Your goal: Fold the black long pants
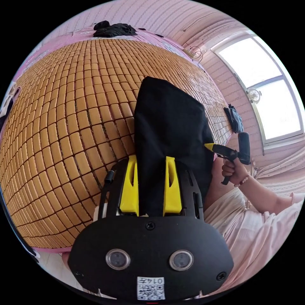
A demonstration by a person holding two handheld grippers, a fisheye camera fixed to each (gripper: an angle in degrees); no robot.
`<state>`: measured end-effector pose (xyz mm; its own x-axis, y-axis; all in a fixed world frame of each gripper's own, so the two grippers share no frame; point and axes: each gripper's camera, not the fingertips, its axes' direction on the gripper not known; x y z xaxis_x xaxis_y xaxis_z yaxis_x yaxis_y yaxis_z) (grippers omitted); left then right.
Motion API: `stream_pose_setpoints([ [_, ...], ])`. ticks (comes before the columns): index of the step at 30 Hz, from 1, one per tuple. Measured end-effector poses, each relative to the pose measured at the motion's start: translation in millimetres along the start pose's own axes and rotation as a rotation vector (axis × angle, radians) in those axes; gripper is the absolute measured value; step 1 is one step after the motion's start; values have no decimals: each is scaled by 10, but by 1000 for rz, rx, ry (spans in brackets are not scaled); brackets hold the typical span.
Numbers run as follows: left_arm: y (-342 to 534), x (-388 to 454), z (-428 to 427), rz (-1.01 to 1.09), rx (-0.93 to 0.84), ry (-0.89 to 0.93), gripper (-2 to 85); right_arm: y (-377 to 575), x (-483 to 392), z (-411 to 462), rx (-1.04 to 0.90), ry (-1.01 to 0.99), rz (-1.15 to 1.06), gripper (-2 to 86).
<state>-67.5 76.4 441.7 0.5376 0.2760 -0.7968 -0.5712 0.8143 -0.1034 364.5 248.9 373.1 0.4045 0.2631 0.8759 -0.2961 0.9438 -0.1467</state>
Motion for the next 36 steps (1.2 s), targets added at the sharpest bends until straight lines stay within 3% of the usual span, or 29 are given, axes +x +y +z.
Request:
stream_pose_setpoints([
  [3, -52, -31, -107, -16, 21, 27, 60, -8, -408, -131, -4, -3, -188, 32],
  [10, -219, 437, -1, -33, 106, 163, 44, -264, -1336, -727, -61, 125, -560, 22],
  [17, -1084, 1389, 13, 196, 109, 268, 46, -596, -1257, -1746, 27, 218, -518, 22],
  [20, -1676, 1886, -105, 319, 130, 267, 46, -682, -1111, -2309, 157, 235, -482, 23],
  [25, -2764, 3273, -376, 594, 146, 276, 55, -577, -523, -3719, 582, 176, -280, 29],
  [28, -3254, 4115, -595, 657, 172, 287, 73, -333, -6, -4409, 808, 201, -118, 40],
  [32, -3225, 4566, -862, 752, 203, 286, 88, -145, 892, -4767, 899, 390, 209, 80],
  [34, -3003, 4457, -914, 776, 215, 274, 87, 31, 1648, -4635, 796, 459, 541, 100],
  [36, -2740, 4196, -914, 775, 187, 245, 85, 258, 1858, -4401, 812, 454, 586, 103],
])
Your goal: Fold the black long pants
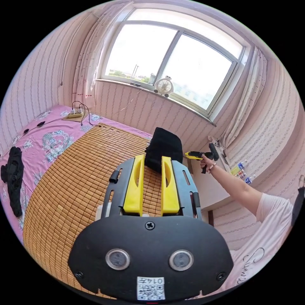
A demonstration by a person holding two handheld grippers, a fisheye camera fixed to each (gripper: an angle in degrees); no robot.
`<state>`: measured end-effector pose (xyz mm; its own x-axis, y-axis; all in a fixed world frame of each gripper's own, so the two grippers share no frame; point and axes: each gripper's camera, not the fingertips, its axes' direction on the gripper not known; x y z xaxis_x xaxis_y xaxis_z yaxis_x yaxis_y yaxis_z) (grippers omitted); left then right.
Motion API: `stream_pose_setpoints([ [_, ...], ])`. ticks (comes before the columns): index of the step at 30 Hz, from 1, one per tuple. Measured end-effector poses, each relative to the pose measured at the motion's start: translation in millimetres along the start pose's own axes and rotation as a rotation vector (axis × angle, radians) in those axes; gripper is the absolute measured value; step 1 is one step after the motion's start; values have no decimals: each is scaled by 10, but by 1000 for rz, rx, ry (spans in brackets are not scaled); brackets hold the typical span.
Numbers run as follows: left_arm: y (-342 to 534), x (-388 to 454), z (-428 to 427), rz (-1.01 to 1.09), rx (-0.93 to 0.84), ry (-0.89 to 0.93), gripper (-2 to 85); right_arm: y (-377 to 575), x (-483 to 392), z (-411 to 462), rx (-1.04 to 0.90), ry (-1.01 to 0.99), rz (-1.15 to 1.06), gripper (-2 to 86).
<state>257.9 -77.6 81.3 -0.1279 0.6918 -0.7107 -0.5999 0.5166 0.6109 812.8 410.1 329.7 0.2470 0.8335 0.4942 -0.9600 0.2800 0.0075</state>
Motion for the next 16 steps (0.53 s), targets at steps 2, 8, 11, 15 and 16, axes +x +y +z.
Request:
stream_pose_setpoints([
  [2, 683, -90, -198, -62, -44, -50, 82, 353, 84, 34, 71, -31, -49, 101],
  [8, 2846, -175, -1147, -368, -93, -216, 67, 1831, -2, 369, -11, -59, -315, 86],
  [11, 3872, 45, -1763, -579, -47, -334, 67, 2585, -248, 676, -124, -5, -478, 88],
  [15, 4932, 453, -2442, -797, 42, -485, 67, 3436, -929, 1254, -296, -30, -756, 97],
  [16, 5238, 596, -2655, -865, 82, -528, 68, 3666, -1227, 1433, -333, -47, -872, 98],
])
